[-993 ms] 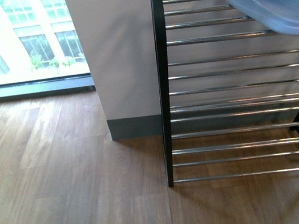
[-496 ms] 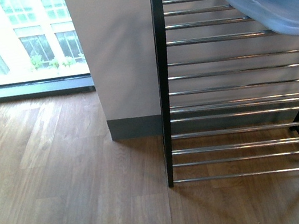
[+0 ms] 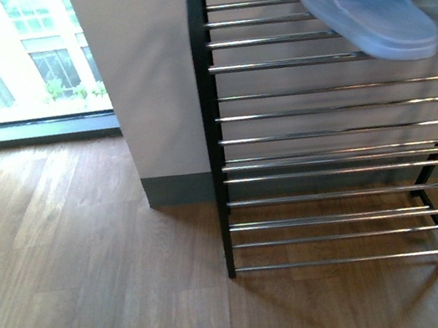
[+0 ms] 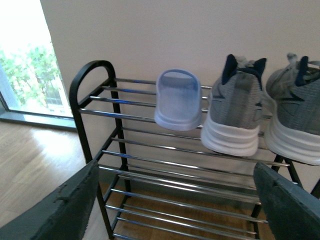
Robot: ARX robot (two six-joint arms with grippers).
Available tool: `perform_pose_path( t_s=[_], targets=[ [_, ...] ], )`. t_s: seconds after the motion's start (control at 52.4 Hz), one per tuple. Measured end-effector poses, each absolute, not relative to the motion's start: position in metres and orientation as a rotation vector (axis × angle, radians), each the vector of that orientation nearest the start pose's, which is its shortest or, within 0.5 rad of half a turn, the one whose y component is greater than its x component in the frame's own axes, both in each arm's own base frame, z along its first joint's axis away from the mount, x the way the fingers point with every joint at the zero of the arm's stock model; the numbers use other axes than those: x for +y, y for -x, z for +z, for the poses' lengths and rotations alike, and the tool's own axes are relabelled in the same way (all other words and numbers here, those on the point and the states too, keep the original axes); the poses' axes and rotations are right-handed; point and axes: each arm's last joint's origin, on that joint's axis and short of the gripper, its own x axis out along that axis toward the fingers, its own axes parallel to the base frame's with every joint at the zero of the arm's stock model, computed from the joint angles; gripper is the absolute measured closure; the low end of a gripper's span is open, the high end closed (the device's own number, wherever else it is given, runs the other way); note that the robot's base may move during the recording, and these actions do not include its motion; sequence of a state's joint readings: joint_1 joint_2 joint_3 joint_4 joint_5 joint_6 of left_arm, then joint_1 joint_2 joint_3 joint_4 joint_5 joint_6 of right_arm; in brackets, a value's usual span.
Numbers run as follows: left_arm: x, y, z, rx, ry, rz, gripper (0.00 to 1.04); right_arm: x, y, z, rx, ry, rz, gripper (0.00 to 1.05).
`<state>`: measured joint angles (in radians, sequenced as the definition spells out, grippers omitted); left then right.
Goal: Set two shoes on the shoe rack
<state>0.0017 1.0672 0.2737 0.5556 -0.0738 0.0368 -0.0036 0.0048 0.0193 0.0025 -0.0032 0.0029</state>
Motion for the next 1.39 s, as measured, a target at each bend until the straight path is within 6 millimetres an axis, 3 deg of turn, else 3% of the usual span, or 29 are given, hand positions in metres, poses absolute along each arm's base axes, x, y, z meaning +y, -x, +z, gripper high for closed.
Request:
perform_pose_path(
  t_s=[0.038,0.802,0.878,0.993,1.184,1.394],
  targets=[
    [0.003,-0.201,0.179,0.239,-0.045,0.072,1.03,0.000,-0.097,0.170,-0.017,-0.003,0.000,0.08],
    [0.002,-0.201,0.179,0.239,-0.048,0.064,1.03,0.000,-0.097,0.170,-0.015,-0.003,-0.005,0.09],
    [-0.002,-0.207,0.182,0.185,-0.020,0.166,1.03,0.000,-0.097,0.170,-0.015,-0.003,-0.005,0.09],
    [-0.012,-0.240,0.195,0.239,0.039,0.135,1.03,0.000,-0.097,0.170,-0.015,-0.003,-0.005,0.09],
    [-0.044,-0.323,0.223,0.354,0.124,-0.118,1.03,0.000,-0.097,0.170,-0.015,-0.003,-0.005,0.09],
    [-0.089,-0.391,0.227,0.443,0.144,-0.279,1.03,0.000,-0.097,0.170,-0.015,-0.003,-0.005,0.09]
  ],
)
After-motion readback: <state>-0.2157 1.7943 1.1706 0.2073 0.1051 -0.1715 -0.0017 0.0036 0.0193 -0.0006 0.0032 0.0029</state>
